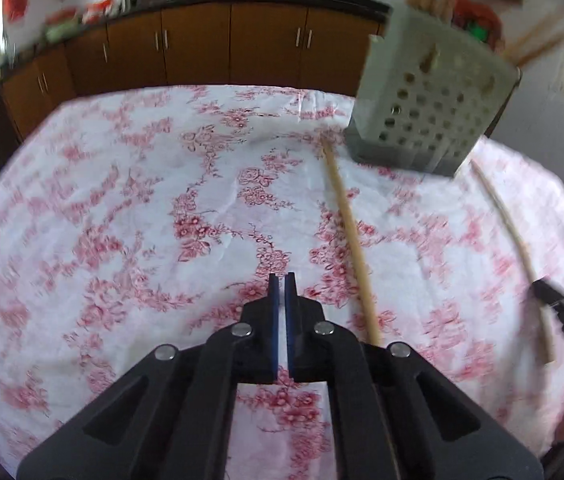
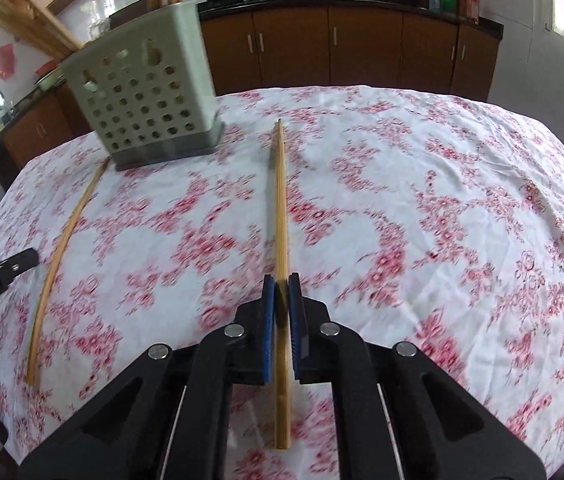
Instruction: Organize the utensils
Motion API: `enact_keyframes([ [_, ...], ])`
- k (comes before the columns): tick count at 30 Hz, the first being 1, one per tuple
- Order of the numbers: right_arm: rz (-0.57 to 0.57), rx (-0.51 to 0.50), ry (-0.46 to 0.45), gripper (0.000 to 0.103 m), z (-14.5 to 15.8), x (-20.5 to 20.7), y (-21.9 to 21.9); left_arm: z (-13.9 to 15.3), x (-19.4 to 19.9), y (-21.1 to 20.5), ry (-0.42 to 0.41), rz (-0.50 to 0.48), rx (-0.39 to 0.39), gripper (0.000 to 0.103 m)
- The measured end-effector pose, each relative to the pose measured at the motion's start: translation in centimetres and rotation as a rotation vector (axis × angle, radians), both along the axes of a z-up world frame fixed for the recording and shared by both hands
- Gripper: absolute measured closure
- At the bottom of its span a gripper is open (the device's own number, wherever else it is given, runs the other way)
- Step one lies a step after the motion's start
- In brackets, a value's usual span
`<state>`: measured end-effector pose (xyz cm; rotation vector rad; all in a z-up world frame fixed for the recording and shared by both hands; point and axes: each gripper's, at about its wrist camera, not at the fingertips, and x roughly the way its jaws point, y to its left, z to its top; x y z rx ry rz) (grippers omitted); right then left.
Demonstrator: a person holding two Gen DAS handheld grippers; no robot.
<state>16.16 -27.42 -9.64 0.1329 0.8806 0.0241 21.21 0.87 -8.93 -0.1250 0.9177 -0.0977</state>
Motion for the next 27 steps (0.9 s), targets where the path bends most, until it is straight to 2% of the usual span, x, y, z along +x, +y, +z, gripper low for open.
enact_keyframes([
  [2,-0.005,0.006,-0.002,0.095,0.0,0.1,-0.3,0.7,-0.6,0.1,-0.023,-0.02,-0.053,0.095],
  [3,-0.005,0.005,-0.001,0.095,0.0,0.1,-0.4,0.9,-0.9,-0.2,-0.032,-0.045,-0.066,0.091],
  [5,-0.004,0.004,-0.001,0.095,-0.1,0.0,-0.3,1.2,-1.6,-1.6,-0.033,-0.093,-0.052,0.085],
  [9,0.001,0.01,0.002,0.095,-0.1,-0.2,-0.3,0.2,-2.2,-4.0,0.011,-0.148,-0.029,0.085],
  [11,0.0,0.012,0.003,0.095,0.0,-0.4,-0.1,-0.3,-2.3,-4.7,0.018,-0.146,0.007,0.085],
  [14,0.004,0.012,0.004,0.095,0.0,-0.4,-0.2,-0.3,-2.1,-5.0,0.013,-0.142,0.063,0.093],
  [23,0.001,-0.01,-0.005,0.095,0.0,0.3,0.3,-0.4,1.5,-0.9,0.004,-0.035,0.097,0.094],
  [27,-0.015,-0.013,-0.008,0.095,0.0,1.1,0.1,-0.3,2.1,0.0,0.005,-0.027,0.069,0.093],
])
